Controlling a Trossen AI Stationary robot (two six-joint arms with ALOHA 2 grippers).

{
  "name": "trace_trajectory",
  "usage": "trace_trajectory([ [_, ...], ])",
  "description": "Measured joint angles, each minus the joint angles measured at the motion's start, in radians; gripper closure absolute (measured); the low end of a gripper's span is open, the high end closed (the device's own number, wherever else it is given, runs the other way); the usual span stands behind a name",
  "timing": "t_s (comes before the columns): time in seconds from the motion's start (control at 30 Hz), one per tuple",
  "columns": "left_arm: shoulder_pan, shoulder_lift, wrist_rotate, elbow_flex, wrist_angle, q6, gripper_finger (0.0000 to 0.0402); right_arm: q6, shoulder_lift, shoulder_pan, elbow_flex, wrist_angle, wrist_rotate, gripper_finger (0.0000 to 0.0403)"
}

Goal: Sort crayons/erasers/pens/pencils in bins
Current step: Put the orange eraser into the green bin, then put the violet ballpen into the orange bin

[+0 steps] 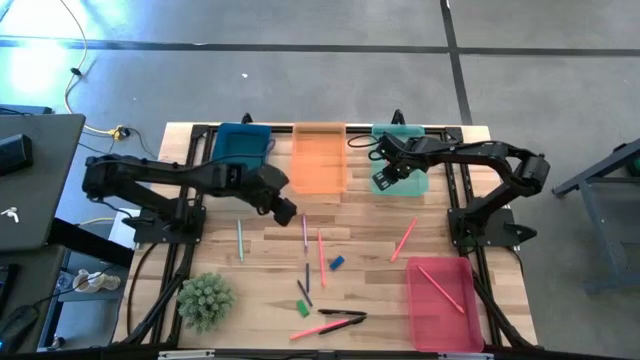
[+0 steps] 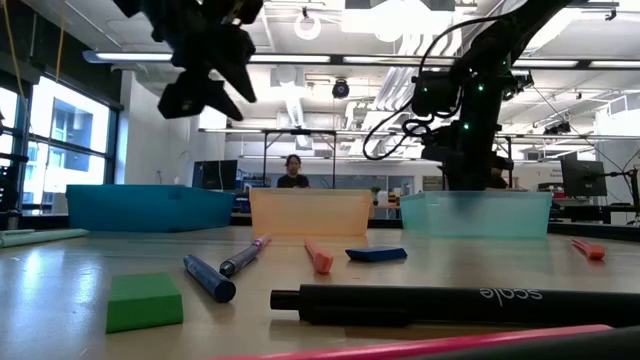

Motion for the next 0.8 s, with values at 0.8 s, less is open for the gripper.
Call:
trace_trajectory([
  [0.8,-0.03,0.086,-0.078,0.07,0.098,-0.249,0.0271,-0.076,-0.215,-0.069,0.001,-0.015,0.0,0.0242],
])
